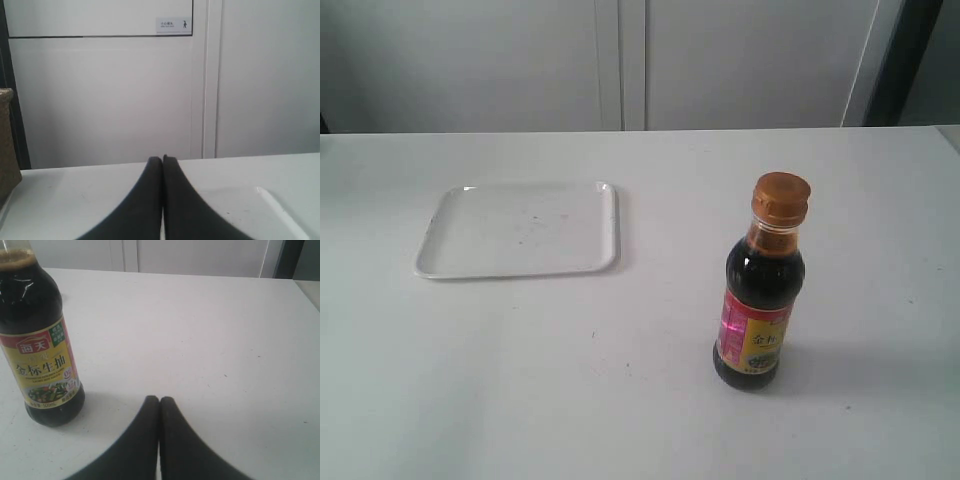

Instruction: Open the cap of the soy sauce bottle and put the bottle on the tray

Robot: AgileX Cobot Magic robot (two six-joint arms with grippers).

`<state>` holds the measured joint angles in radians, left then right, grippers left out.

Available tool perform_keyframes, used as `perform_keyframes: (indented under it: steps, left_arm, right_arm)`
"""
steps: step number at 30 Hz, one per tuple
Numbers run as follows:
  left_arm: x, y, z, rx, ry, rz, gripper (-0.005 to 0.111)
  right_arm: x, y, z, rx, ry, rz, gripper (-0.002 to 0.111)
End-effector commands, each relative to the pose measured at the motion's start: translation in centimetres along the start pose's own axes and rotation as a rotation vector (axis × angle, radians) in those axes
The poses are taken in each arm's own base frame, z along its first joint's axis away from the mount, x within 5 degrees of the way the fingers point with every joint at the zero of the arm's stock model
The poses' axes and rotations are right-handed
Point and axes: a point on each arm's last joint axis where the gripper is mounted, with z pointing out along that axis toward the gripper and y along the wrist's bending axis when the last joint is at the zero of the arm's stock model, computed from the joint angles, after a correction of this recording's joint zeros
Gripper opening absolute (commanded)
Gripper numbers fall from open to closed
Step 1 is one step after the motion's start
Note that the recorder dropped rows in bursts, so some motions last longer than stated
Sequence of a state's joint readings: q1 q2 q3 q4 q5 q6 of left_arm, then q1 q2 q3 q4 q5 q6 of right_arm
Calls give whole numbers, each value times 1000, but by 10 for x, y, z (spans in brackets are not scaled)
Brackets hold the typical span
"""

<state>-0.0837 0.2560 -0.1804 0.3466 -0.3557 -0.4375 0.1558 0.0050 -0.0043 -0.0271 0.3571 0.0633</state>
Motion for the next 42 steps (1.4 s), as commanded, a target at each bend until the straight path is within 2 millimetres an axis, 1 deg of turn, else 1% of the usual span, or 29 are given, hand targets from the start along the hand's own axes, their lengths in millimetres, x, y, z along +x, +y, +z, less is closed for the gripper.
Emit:
perform_keyframes:
  steps: [1,9,13,17,25,28,30,36,42]
  left_arm:
    - [-8,-1,18,19,47,22,0]
    - [-16,-7,52,102,56,27,0]
    - [-11,-11,68,158,67,31,0]
    - [-4,-16,78,223,75,12,0]
    - [6,-27,90,350,58,8,0]
    - [9,-28,93,365,73,6,0]
    - [12,-31,94,381,85,6,0]
    - [19,-45,103,428,161,32,0]
    - [22,-66,111,511,193,71,0]
  right_arm:
    - [1,0,0,7,-7,1,0]
    - [1,0,0,7,-7,1,0]
    - [1,0,0,7,-7,1,0]
    - [1,0,0,7,-7,1,0]
    - [1,0,0,7,-7,1,0]
    - [1,0,0,7,-7,5,0]
    - [1,0,0,7,-7,37,0]
    - [1,0,0,7,-7,37,0]
    - [1,0,0,7,-7,37,0]
